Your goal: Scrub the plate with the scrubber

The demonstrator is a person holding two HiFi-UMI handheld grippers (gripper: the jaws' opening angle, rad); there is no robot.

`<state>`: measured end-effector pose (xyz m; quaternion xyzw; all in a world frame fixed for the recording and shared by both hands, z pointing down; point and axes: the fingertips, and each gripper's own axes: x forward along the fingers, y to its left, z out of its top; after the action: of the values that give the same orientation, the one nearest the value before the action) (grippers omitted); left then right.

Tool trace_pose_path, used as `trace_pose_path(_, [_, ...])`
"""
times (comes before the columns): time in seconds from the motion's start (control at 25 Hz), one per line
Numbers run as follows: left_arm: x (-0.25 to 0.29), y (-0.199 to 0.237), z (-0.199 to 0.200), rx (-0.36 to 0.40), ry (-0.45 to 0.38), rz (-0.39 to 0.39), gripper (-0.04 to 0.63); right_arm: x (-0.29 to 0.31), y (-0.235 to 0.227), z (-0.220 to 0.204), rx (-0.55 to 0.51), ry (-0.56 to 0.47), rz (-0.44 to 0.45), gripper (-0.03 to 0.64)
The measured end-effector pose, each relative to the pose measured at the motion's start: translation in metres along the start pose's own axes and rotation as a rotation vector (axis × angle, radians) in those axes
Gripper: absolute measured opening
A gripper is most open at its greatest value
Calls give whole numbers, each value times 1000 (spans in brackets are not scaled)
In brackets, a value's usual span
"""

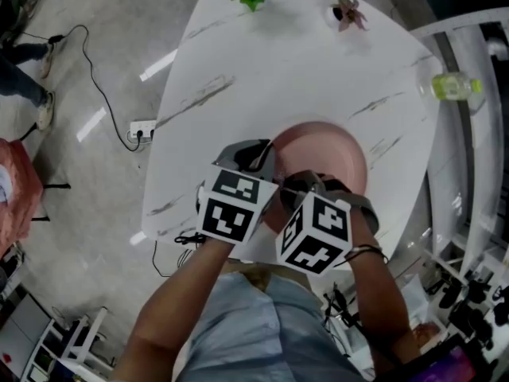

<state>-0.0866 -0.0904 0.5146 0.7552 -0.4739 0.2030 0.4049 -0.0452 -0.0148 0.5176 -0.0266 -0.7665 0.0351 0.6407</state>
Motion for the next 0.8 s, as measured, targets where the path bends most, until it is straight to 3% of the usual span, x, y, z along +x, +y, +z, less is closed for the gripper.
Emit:
trace_pose_path(0.52, [-1, 2, 2, 13, -2, 16, 15, -1, 52, -22, 63, -30, 107, 55])
trace_pose_path(0.8, [-1, 1, 1, 12, 1, 15, 14, -4, 49, -43, 215, -14, 103, 55])
